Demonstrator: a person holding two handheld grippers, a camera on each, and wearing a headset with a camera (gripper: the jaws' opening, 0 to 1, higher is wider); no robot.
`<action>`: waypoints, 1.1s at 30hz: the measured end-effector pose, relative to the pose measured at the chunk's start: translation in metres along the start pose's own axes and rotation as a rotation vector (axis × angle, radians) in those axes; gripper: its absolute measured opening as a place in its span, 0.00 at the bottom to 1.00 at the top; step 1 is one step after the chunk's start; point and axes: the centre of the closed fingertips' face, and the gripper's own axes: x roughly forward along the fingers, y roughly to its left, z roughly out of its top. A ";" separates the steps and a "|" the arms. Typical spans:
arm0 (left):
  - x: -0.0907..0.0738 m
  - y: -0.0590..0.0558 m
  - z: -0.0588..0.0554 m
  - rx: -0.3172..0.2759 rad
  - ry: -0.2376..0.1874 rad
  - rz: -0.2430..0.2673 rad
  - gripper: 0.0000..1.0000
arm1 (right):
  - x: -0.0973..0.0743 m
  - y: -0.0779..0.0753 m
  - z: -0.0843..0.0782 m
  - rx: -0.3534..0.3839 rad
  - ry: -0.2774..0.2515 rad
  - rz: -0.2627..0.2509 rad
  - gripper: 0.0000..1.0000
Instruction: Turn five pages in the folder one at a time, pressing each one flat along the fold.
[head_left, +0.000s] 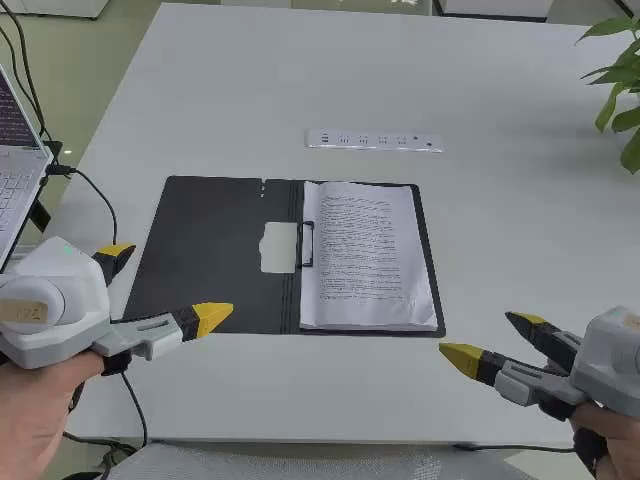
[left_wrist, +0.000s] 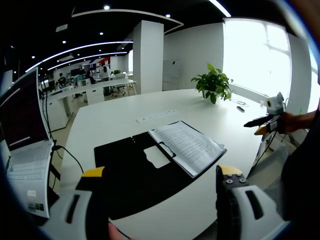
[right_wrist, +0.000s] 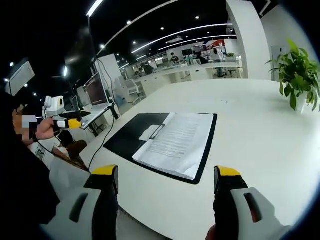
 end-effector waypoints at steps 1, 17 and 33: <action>0.000 0.000 0.000 0.001 0.001 0.000 0.89 | 0.000 0.000 0.000 0.000 0.001 0.000 0.78; 0.003 -0.001 0.002 0.003 -0.003 -0.009 0.89 | 0.000 0.001 0.001 -0.001 0.002 0.001 0.78; 0.006 -0.002 0.003 0.006 -0.002 -0.017 0.89 | -0.001 -0.002 -0.003 0.001 0.003 -0.006 0.78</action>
